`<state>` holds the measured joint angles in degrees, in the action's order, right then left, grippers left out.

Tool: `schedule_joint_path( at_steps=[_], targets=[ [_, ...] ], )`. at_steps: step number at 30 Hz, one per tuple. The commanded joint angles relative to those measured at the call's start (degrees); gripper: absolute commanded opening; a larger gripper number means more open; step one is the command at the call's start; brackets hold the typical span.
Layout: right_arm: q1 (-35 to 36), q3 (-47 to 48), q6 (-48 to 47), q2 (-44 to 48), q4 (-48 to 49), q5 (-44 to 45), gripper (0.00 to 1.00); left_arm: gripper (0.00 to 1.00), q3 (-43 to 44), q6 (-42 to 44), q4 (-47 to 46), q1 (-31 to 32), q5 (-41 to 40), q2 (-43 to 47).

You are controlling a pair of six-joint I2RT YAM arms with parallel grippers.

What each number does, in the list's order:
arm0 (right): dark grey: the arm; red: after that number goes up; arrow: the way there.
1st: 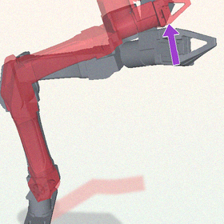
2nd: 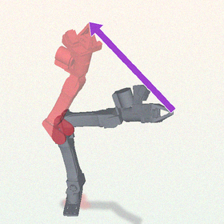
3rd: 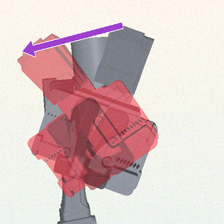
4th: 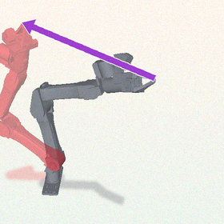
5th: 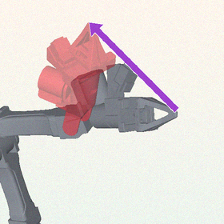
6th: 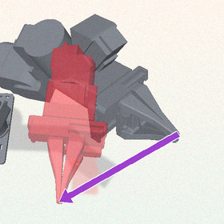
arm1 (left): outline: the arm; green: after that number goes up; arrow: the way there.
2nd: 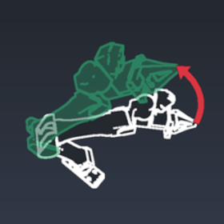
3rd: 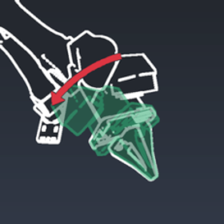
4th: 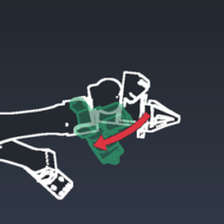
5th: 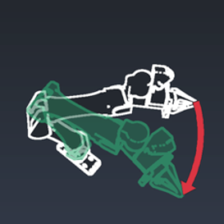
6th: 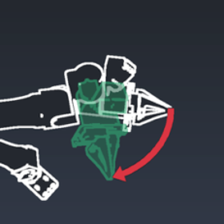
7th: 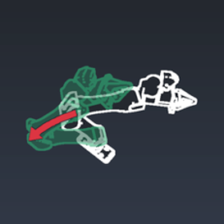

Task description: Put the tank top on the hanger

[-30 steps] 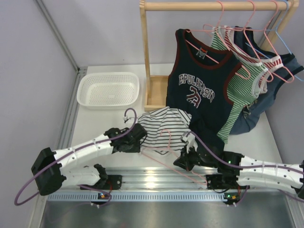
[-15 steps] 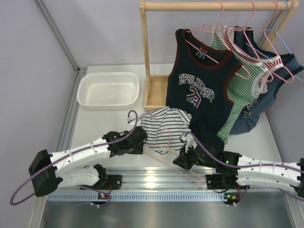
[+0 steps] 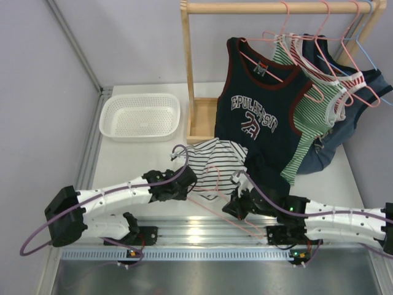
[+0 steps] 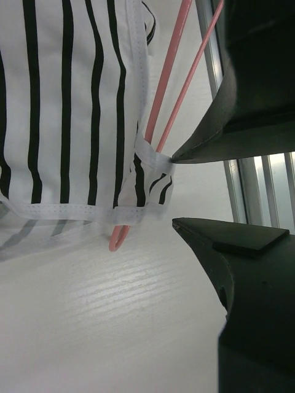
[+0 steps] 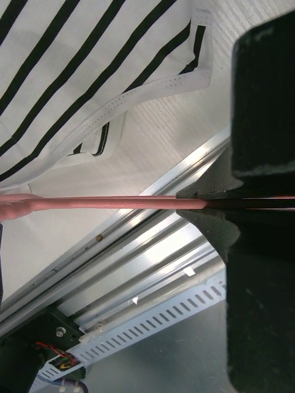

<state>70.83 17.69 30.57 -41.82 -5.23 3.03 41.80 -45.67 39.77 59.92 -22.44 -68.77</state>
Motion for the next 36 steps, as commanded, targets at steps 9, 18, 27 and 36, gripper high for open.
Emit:
schedule_joint_path(
  at_steps=[9, 18, 27, 36],
  targets=[
    [0.98, 4.28, -1.91, -4.93, 9.1, 0.49, 0.0, 0.44, 0.48, 0.76, -4.7, 1.07, -2.08, -0.84],
    [1.07, 4.46, -2.35, -7.75, 11.83, -0.13, 0.0, 0.37, -0.58, -0.82, -5.67, 1.69, -6.21, -1.45],
    [1.15, 4.54, -2.09, -6.96, 12.0, -0.39, 0.0, 0.14, -2.25, -2.76, -6.89, 3.1, -9.47, -0.66],
    [1.07, 4.89, -2.96, -8.01, 14.46, -0.57, 0.0, 0.0, 1.87, -1.7, -3.47, 5.12, -9.29, 1.36]
  ],
)
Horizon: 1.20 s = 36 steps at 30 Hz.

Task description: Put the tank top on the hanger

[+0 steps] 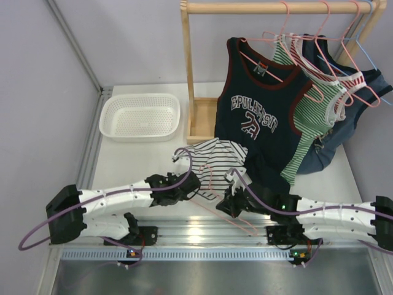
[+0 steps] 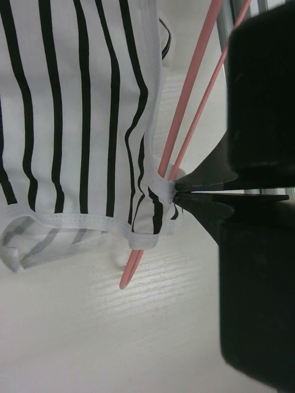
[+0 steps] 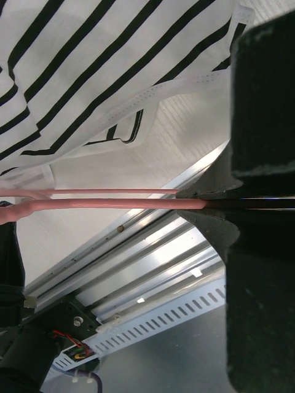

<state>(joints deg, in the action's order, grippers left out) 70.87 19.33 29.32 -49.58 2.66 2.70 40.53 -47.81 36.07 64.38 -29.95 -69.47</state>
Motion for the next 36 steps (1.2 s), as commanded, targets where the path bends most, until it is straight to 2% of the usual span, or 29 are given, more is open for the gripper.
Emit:
schedule_joint_path(
  at_steps=[1, 7, 16, 18, 19, 22, 27, 32, 36],
  targets=[
    [1.02, 3.69, -1.98, -1.03, 7.44, -0.24, 0.0, 0.0, 4.11, 0.44, 1.27, 0.66, -1.43, 2.76],
    [1.02, 6.15, -4.27, -7.35, 11.58, -0.24, 0.0, 0.0, 6.75, -0.18, 4.26, 0.75, -0.46, 5.75],
    [0.23, 9.67, -5.94, -17.91, 21.25, -0.77, 0.0, 0.01, 5.61, -1.93, 6.02, 0.75, -1.07, 8.21],
    [0.06, 10.28, -5.94, -18.36, 21.86, -0.85, 0.0, 0.08, 5.96, -2.11, 6.72, 0.83, -1.33, 8.82],
    [0.14, 10.37, -6.03, -18.62, 22.13, -0.94, 0.0, 0.17, 6.22, -1.94, 7.08, 0.75, -1.25, 9.26],
    [-0.03, 11.16, -6.12, -18.62, 21.87, -1.03, 0.0, 0.28, 7.8, 0.6, 6.99, 0.75, 0.41, 11.02],
    [-0.03, 11.69, -6.64, -18.44, 20.99, -0.5, 0.0, 0.36, 11.4, 4.39, 6.99, 0.75, 4.11, 13.83],
    [-0.12, 11.52, -6.3, -18.62, 20.9, -0.5, 0.0, 0.38, 10.97, 8.35, 1.65, 0.84, 10.87, 18.84],
    [-0.12, 11.25, -6.12, -18.53, 21.25, -0.42, 0.0, 0.4, 10.71, 8.53, 0.4, 0.84, 10.8, 20.25]
  ],
)
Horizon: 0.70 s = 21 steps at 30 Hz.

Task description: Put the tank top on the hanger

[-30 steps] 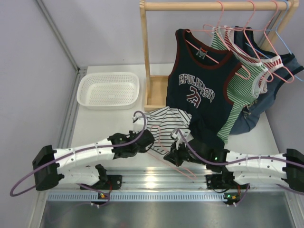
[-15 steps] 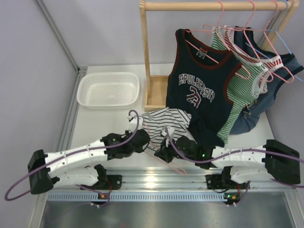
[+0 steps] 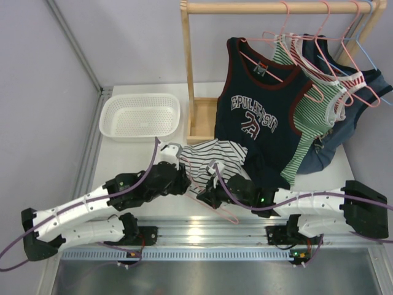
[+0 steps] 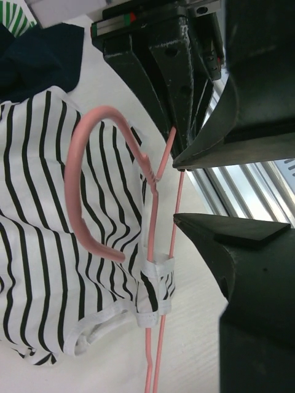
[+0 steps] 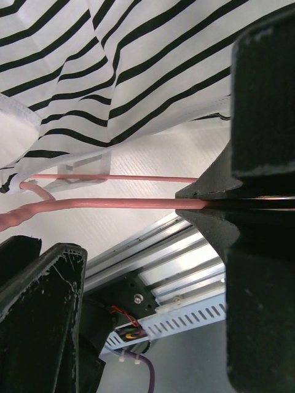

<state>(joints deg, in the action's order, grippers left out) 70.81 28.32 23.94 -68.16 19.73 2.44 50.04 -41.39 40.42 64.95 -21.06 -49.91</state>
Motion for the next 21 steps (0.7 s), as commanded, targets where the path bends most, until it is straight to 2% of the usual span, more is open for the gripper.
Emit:
schedule_joint_path(
  at_steps=[1, 4, 7, 21],
  targets=[
    [-0.05, 2.27, -0.74, -0.04, 4.18, -0.24, 0.0, 0.41, 0.94, 2.45, -4.47, 0.27, 1.9, 0.78],
    [-0.05, 2.36, -0.65, -0.13, 4.18, -0.24, 0.0, 0.45, 0.15, 3.67, -7.72, 0.35, 3.39, 1.04],
    [-0.05, 2.36, -0.57, -0.22, 4.18, -0.41, 0.0, 0.47, 0.32, 3.24, -7.9, 0.53, -0.82, -0.01],
    [-0.14, 2.09, -0.56, -0.13, 4.09, -1.12, 0.0, 0.46, -1.88, 5.7, -15.11, 1.15, -9.61, -4.84]
  ],
)
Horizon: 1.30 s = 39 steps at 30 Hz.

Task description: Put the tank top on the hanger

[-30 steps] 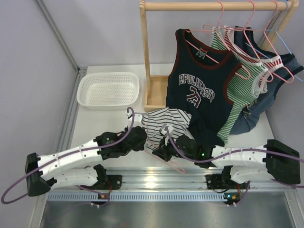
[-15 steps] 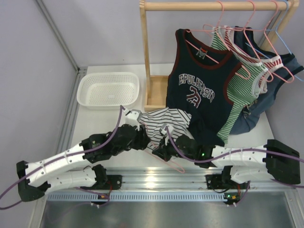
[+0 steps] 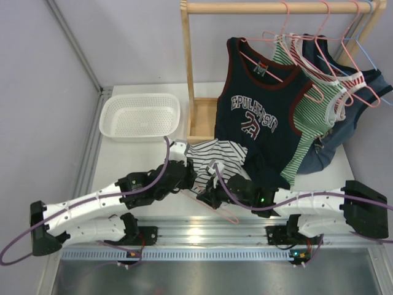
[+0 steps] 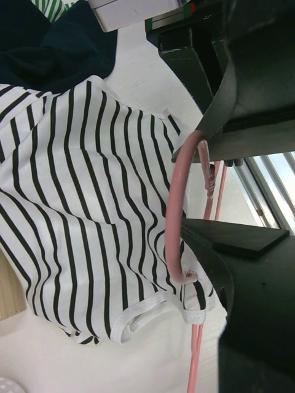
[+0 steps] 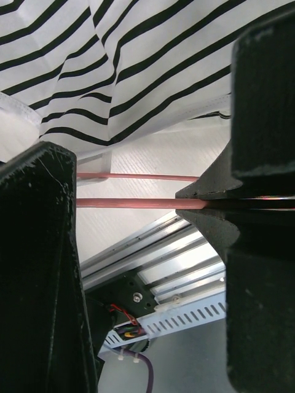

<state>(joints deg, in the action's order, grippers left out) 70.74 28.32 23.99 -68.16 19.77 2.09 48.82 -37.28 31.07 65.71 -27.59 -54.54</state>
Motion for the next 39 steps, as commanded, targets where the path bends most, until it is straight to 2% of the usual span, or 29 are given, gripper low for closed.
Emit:
schedule_joint_path(
  at_steps=[1, 9, 12, 14, 16, 17, 22, 24, 25, 26, 27, 29, 30, 33, 36, 38, 39],
  targets=[
    [-0.08, 2.18, -0.52, -0.13, 4.05, -0.86, 0.0, 0.46, -0.65, 1.59, -5.84, 0.38, -2.99, -0.56],
    [-0.08, 2.45, -0.7, -0.48, 3.87, -1.03, 0.0, 0.42, -2.24, 2.3, -8.66, 0.91, -3.08, -2.67],
    [-0.16, 2.71, -0.7, -0.48, 3.7, -1.38, 0.0, 0.33, -2.59, 2.12, -8.66, 0.91, -3.78, -2.59],
    [-0.16, 2.88, -0.78, -0.57, 3.17, -1.47, 0.0, 0.2, -2.94, 2.12, -8.92, 0.91, -4.57, -1.97],
    [-0.16, 3.15, -0.96, -0.48, 2.47, -1.47, 0.0, 0.11, -2.94, 2.47, -9.01, 0.91, -4.66, -1.88],
    [-0.16, 3.24, -0.87, -0.48, 2.21, -1.56, 0.0, 0.01, -2.94, 2.65, -9.1, 0.91, -4.57, -1.88],
    [-0.16, 3.94, -0.35, 0.13, -0.77, -0.42, 0.02, 0.0, -3.73, 3.7, -9.71, 1.0, -4.57, -1.79],
    [-0.16, 4.9, -0.17, 0.4, -2.8, 0.37, 0.16, 0.0, -3.99, 4.67, -10.24, 1.0, -4.4, -1.62],
    [-0.16, 4.99, 0.18, 0.75, -3.5, 0.72, 0.32, 0.0, -3.99, 4.76, -10.24, 1.0, -4.57, -1.79],
    [-0.16, 5.17, 0.53, 1.79, -5.42, 1.77, 0.39, 0.0, -3.99, 5.02, -10.24, 1.0, -4.66, -1.88],
    [-0.16, 5.08, 1.4, 2.59, -6.4, 2.65, 0.51, 0.0, -3.99, 5.2, -10.33, 1.0, -4.66, -1.88],
    [-0.16, 4.65, 2.46, 5.47, -10.25, 4.84, 0.59, 0.0, -3.99, 5.63, -10.15, 1.0, -4.83, -2.06],
    [-0.16, 4.3, 3.95, 6.63, -11.67, 5.9, 0.66, 0.0, -4.08, 5.72, -10.06, 1.0, -4.75, -2.14],
    [-0.25, 2.54, 7.81, 12.42, -17.19, 10.64, 0.77, 0.0, -4.61, 5.81, -10.24, 1.0, -4.92, -1.44],
    [-0.25, 1.66, 12.73, 18.75, -26.58, 18.9, 0.81, 0.0, -5.22, 6.07, -10.33, 1.0, -4.93, -1.09],
    [-0.6, 1.31, 15.55, 22.61, -32.05, 23.9, 0.79, 0.0, -5.4, 6.08, -10.5, 1.0, -4.93, -1.0],
    [-1.21, 1.22, 18.26, 23.42, -34.34, 24.45, 0.73, 0.0, -5.57, 6.16, -10.68, 1.0, -4.84, -0.92]
  ],
)
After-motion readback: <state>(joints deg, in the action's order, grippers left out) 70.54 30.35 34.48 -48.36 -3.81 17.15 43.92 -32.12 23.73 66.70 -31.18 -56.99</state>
